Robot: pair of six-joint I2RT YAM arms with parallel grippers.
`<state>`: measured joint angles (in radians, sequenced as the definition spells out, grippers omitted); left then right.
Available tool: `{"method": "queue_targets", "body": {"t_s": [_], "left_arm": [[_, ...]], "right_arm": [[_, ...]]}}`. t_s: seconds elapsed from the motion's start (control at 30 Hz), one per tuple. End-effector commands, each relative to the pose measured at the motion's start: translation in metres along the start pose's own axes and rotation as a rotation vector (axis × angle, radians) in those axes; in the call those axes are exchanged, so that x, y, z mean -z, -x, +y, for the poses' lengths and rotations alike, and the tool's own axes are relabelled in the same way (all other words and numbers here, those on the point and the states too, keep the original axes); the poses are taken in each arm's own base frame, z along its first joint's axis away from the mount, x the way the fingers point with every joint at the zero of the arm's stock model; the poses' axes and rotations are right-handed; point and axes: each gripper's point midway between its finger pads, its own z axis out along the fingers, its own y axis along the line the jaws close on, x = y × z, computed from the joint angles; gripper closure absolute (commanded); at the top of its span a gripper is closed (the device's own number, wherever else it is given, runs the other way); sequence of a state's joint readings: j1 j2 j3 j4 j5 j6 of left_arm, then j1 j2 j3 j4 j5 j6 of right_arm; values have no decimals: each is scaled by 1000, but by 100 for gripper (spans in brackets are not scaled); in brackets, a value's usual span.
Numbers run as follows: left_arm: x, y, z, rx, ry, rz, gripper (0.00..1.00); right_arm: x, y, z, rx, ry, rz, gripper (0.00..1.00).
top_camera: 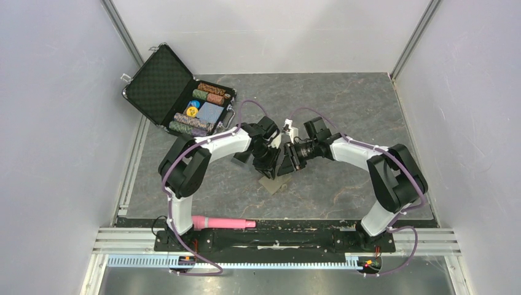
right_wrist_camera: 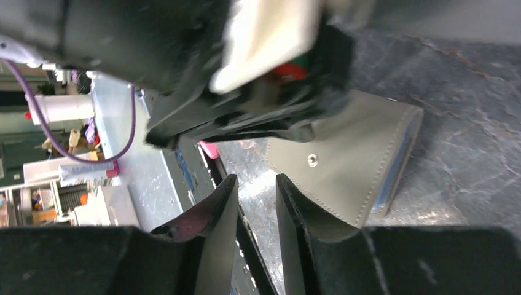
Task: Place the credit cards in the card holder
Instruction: Close the card holder at the center of the board.
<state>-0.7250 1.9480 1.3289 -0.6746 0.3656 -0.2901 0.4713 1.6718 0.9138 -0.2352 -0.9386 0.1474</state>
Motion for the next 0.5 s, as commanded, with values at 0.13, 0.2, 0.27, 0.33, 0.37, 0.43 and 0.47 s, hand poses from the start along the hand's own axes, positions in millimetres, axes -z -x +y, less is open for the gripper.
{"method": "queue_targets", "body": {"t_s": [0.13,0.2,0.27,0.33,0.37,0.43,0.47], "left_arm": [[17,3,-18,-112,-60,-74,65],[19,2,-28,-127,-125,-84,62],[18,-1,-40,-144,-201,-82,60],[18,-4,-47,-162,-244,-76,59],[19,-5,-52,-174,-268,-75,58],[20,-5,-60,-188,-310,-72,55],[21,-5,-64,-195,-339,-69,55]], "right_arm": [[-11,-12,-59,-156,-242,-15,79],[-15,-21,-66,-183,-256,2,82],[-16,-27,-70,-202,-264,17,85],[-16,-31,-73,-209,-273,25,85],[-16,-32,-74,-209,-279,27,86],[-15,-34,-74,-211,-284,32,86],[-15,-35,-74,-211,-283,34,86]]}}
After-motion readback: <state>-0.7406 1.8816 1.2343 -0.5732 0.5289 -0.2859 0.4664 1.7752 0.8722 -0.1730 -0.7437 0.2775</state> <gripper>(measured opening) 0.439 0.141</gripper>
